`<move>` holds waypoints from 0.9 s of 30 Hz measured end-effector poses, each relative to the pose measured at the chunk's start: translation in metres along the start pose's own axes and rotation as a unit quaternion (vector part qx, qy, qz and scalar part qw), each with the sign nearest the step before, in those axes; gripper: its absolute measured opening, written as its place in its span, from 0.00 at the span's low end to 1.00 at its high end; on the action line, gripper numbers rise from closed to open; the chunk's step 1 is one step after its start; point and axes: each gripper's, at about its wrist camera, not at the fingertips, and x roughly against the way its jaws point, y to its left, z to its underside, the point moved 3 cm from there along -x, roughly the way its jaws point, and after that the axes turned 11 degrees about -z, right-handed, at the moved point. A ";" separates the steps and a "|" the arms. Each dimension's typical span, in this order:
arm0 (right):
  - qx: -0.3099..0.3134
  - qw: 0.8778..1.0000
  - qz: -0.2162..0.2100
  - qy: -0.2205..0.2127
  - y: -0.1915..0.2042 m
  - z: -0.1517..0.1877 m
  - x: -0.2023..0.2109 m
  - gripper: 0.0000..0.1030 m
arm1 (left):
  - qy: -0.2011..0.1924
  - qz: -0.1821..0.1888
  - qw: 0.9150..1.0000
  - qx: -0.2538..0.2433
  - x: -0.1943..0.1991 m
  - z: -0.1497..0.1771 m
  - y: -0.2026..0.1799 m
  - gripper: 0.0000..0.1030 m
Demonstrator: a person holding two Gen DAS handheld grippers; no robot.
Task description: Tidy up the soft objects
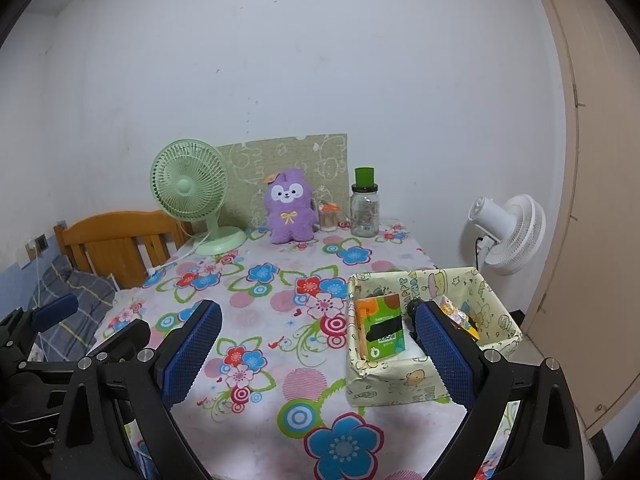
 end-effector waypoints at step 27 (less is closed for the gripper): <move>0.000 1.000 0.003 -0.001 0.000 -0.001 0.000 0.98 | 0.000 0.001 1.000 0.006 -0.001 0.000 0.001 1.00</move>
